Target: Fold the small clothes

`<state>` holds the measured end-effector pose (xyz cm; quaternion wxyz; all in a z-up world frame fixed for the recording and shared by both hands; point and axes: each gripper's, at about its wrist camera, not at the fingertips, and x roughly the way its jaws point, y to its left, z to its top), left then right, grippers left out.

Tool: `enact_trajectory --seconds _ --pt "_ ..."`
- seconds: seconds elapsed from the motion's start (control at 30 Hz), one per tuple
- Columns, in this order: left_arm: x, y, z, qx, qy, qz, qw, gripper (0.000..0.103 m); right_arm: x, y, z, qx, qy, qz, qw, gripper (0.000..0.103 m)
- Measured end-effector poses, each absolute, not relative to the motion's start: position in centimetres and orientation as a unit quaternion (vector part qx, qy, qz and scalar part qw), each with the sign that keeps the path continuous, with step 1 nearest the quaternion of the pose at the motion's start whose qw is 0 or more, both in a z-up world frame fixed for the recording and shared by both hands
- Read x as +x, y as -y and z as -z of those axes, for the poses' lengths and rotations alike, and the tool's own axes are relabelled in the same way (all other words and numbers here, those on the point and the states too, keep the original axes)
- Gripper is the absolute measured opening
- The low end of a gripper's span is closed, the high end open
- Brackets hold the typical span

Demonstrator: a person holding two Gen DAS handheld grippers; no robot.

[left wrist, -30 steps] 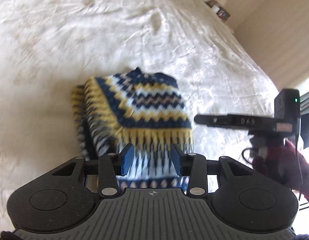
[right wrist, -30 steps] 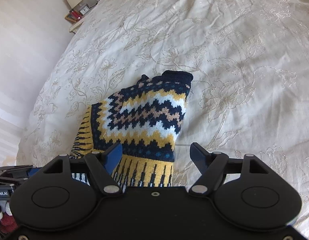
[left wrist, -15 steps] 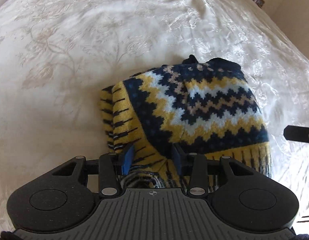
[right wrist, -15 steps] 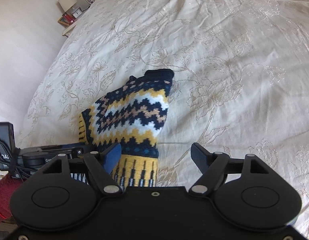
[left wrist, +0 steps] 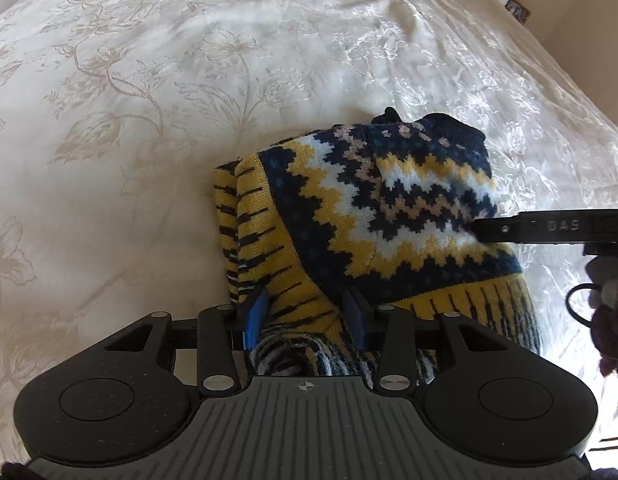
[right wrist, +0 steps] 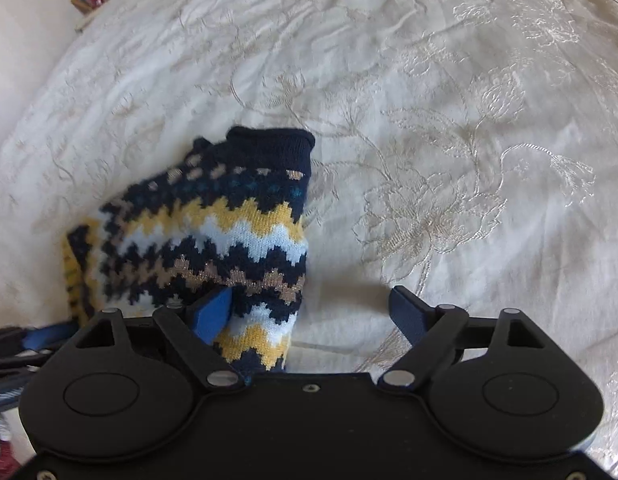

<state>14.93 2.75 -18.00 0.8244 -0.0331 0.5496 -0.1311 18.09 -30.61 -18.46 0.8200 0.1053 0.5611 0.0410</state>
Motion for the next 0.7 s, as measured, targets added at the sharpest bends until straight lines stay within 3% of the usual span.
enact_trajectory --seconds 0.1,0.43,0.5,0.57,0.7 --pt "14.8 -2.7 17.9 -0.029 -0.548 0.135 0.825 0.041 18.7 29.9 19.7 0.077 -0.566 -0.025 0.820 0.100" --pt "14.1 -3.3 17.4 -0.028 -0.547 0.150 0.823 0.042 15.0 29.0 16.6 0.071 -0.534 -0.024 0.842 0.100" --pt "13.5 -3.4 17.4 -0.022 -0.545 0.154 0.824 0.044 13.5 28.3 16.9 0.062 -0.538 -0.020 0.840 0.100" --pt "13.2 -3.6 17.7 -0.013 -0.554 0.150 0.819 0.058 12.4 27.9 17.4 0.065 -0.542 -0.013 0.838 0.100" --pt "12.4 -5.2 17.9 -0.052 -0.558 0.148 0.815 0.059 10.5 27.5 17.4 0.088 -0.533 0.014 0.842 0.100"
